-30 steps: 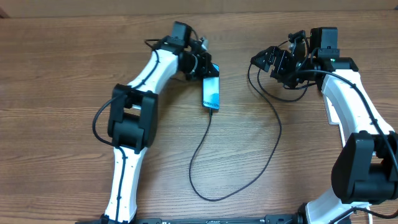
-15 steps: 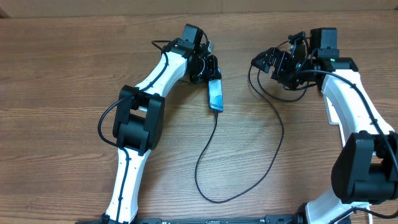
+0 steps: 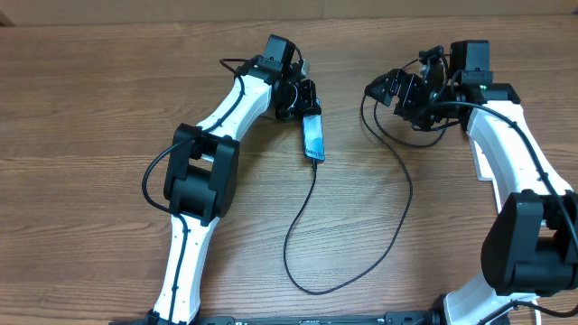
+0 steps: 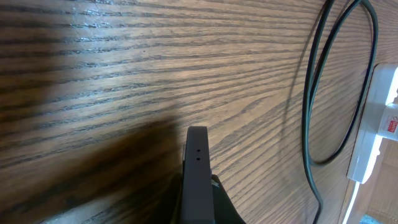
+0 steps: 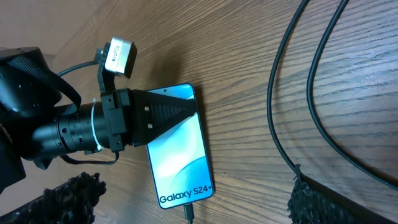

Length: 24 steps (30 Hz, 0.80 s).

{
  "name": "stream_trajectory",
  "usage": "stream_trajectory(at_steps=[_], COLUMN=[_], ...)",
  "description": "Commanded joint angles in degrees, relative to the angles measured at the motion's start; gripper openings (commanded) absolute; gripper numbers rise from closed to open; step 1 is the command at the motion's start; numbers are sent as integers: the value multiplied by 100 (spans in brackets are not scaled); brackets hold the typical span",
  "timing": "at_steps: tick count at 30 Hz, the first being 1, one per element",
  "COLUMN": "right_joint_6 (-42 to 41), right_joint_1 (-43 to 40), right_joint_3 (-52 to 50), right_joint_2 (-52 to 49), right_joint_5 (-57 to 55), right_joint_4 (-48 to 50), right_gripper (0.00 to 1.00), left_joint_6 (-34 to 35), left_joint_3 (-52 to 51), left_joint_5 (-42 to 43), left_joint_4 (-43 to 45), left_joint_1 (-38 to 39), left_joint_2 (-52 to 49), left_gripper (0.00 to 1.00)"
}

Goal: Plug charger to phone and switch on socket
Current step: 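Lower the phone with the left gripper and lay it flat on the table, then open the left gripper and lift it away from the phone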

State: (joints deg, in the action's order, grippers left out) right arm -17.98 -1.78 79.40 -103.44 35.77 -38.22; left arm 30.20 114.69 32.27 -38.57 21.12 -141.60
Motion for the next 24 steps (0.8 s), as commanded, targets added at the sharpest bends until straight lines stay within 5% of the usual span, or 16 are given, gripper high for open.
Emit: stream_trajectory(at_steps=[1, 24], right_joint_6=[120, 179], right_joint_1=[17, 17], right_joint_3=[55, 55], right_joint_2=[90, 90], right_joint_5=[-17, -17], right_joint_4=[13, -50], right_gripper=[100, 100], left_joint_6=[142, 323], left_joint_3=[79, 72], left_joint_5=[-138, -118], left_joint_4=[2, -22], left_joint_1=[-20, -20], left_joint_2=[28, -125], left_gripper=[4, 5])
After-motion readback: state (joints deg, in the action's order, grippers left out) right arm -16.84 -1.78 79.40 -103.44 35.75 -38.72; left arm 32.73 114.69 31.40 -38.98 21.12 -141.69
